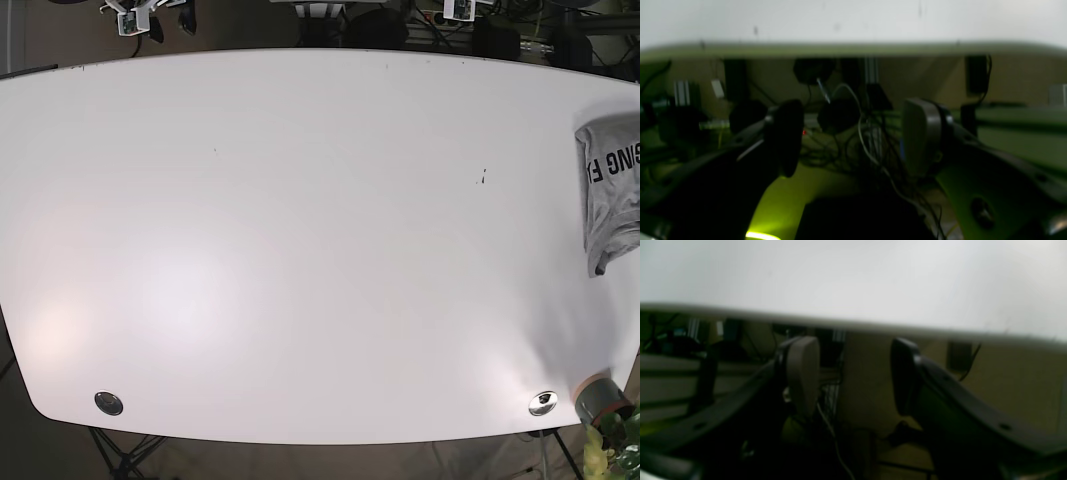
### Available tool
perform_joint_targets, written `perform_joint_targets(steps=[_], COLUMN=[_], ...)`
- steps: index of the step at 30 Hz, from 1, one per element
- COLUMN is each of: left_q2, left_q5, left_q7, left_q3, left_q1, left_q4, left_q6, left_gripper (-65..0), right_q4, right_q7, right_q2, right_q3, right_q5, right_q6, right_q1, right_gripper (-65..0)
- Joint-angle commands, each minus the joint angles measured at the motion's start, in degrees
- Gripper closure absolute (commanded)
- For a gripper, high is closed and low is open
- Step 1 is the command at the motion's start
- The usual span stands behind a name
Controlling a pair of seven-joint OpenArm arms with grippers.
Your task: Fold the T-shirt properly
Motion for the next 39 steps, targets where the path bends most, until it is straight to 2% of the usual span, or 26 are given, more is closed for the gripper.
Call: perform_joint_targets(steps=[1, 7, 13, 21, 33, 39], left_q2=[0.3, 0.03, -0.05, -0.14, -1.64, -3.04], left_q5=[-0.09, 0.0, 0.0, 0.09, 0.09, 0.0], left_q7=[-1.06, -0.79, 2.55, 2.9, 2.72, 2.63], left_q3=[-0.06, -0.06, -0.14, -1.99, -2.43, -2.52], left_q1=[2.8, 5.53, 4.47, -3.97, -18.3, -28.14], left_q4=[0.82, -1.12, -6.74, -18.17, -40.24, -53.51], left_q6=[-0.21, -0.21, -0.21, -0.21, -0.12, -0.12], left_gripper=[-41.9, -41.9, -41.9, -41.9, -41.9, -41.9], right_q4=[0.69, -2.3, -9.68, -19.61, -34.3, -46.87], right_q7=[1.28, 1.28, 1.28, 1.28, 1.28, 1.28], right_q2=[0.75, 1.98, 2.95, 5.33, 5.24, 5.24], right_q3=[0.41, 0.32, 0.23, -6.62, -12.34, -16.73], right_q5=[0.33, 0.68, 0.68, 0.33, 0.07, 0.07], right_q6=[0.16, 0.16, 0.16, 0.16, -0.36, -0.45], right_q1=[-2.93, -6.1, -6.01, -2.32, 8.23, 18.34], right_gripper=[-32.7, -32.7, -32.7, -32.7, -32.7, -32.7])
